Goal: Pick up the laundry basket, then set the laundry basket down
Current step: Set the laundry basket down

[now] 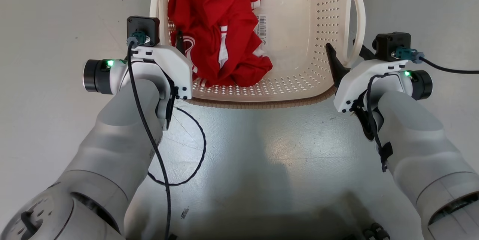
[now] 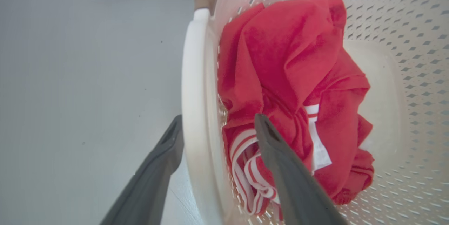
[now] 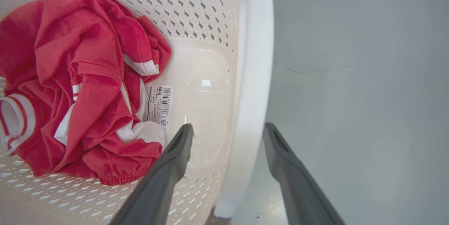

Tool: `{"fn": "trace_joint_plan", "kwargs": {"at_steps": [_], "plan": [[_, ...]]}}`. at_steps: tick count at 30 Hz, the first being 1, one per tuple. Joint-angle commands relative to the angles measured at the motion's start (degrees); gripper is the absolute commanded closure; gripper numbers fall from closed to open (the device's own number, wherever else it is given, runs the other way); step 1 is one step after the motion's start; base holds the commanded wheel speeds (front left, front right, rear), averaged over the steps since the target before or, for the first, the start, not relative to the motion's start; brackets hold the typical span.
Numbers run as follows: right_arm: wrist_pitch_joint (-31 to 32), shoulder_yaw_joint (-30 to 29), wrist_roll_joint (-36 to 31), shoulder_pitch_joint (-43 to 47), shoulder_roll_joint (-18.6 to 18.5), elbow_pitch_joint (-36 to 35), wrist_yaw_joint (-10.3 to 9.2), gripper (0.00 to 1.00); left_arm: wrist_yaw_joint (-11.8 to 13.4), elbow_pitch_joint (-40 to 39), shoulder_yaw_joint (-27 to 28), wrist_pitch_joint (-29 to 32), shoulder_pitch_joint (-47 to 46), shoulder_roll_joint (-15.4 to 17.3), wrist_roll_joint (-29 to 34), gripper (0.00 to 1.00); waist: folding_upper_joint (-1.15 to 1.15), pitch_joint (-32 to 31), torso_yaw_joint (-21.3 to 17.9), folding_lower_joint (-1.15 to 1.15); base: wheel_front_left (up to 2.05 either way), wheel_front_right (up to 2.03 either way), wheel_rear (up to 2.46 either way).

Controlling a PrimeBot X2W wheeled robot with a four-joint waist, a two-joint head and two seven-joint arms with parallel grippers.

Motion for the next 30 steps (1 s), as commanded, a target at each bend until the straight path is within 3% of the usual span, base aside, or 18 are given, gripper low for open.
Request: {"fn": "trace_joint_plan", "kwargs": {"at_steps": [1,20,30], "plan": [[-0.9,0.1,-0.7,1.6,1.2,-0.5,0.35,0.00,0.8,-0.4,1.1,-0.6,-0.4,0.9,0.2,0.00,0.00,-0.1,0.0,0.00,0.00,0.00,0.00],[-1.8,0.1,1.1,6.4,1.2,-3.1,0.35,0.00,0.9,-3.0,5.9,-0.6,5.7,1.9,2.4,0.00,0.00,-9.3,-1.3,0.00,0.00,0.00,0.00],[-1.8,-7.5,-6.2,9.5,1.2,-6.8,0.35,0.00,1.1,-9.4,12.2,-0.6,12.0,2.1,6.2,0.00,0.00,-17.0,-0.9,0.00,0.00,0.00,0.00]]}}
